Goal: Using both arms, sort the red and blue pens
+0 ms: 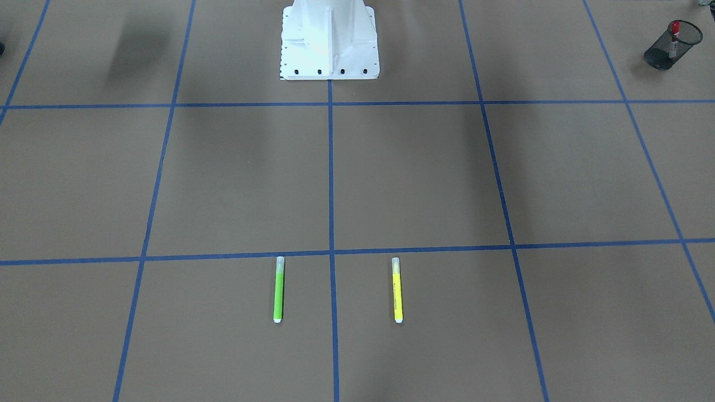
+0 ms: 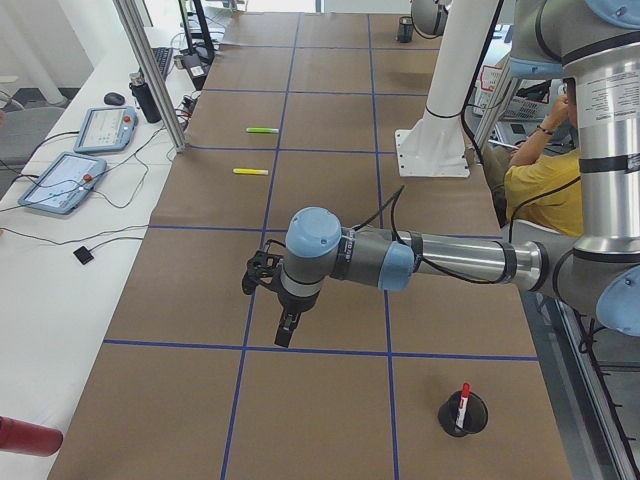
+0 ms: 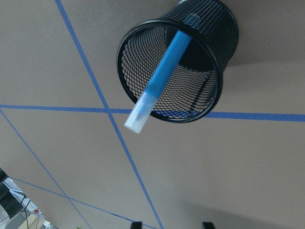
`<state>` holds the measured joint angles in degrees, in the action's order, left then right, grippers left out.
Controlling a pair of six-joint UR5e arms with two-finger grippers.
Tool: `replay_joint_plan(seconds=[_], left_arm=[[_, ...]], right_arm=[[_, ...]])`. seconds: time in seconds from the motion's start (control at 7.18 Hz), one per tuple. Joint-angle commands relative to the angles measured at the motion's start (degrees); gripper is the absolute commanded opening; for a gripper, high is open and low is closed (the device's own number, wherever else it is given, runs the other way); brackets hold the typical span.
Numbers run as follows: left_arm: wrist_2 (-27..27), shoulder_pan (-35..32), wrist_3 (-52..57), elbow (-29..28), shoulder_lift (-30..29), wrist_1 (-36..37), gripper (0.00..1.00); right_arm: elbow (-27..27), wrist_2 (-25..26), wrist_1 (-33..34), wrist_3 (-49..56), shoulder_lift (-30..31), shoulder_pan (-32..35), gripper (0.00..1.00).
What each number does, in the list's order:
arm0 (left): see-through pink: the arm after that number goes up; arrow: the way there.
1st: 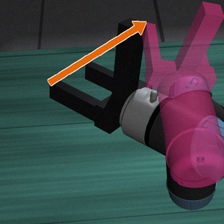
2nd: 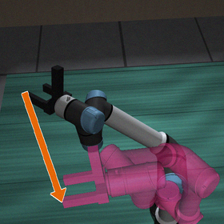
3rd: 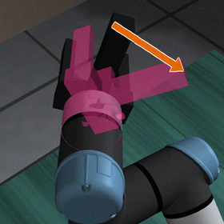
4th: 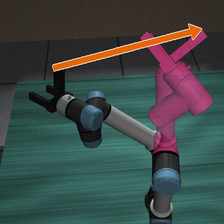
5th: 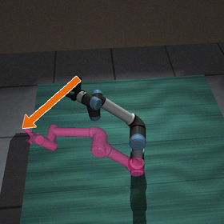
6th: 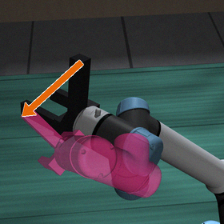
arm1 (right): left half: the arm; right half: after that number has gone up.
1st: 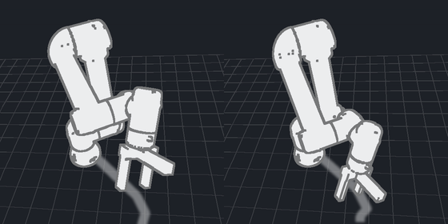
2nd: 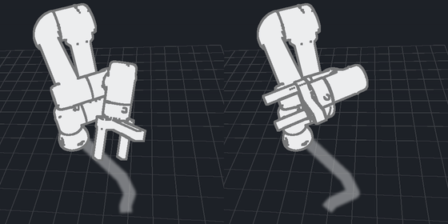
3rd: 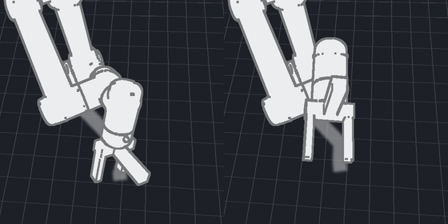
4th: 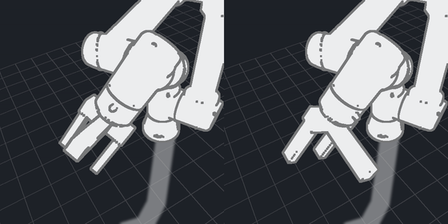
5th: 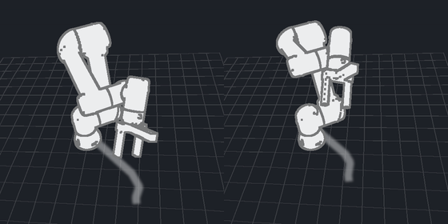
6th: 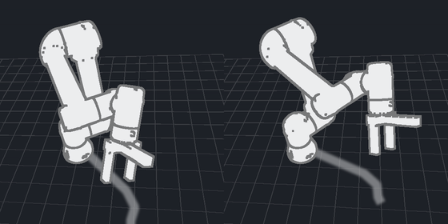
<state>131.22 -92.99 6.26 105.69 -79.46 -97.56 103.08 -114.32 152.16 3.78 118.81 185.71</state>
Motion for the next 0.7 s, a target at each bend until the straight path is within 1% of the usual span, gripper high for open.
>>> replay_joint_plan(seconds=[0.0,0.28,0.42,0.56], left_arm=[[0.0,0.0,0.07,0.13,1.67,-0.87,1.0],[0.0,0.0,0.07,0.04,3.43,-2.54,1.0],[0.0,0.0,0.07,0.04,3.78,-2.64,1.0],[0.0,0.0,0.07,0.04,4.14,-2.64,1.0]], right_arm=[[0.19,0.06,-8.33,0.08,-0.59,-4.2,1.0],[0.19,-0.47,-16.15,0.96,-2.69,-9.81,1.0],[0.71,-1.08,-20.63,1.92,-2.79,-13.32,1.0],[1.67,-3.61,-24.24,2.02,-3.05,-17.8,1.0]])
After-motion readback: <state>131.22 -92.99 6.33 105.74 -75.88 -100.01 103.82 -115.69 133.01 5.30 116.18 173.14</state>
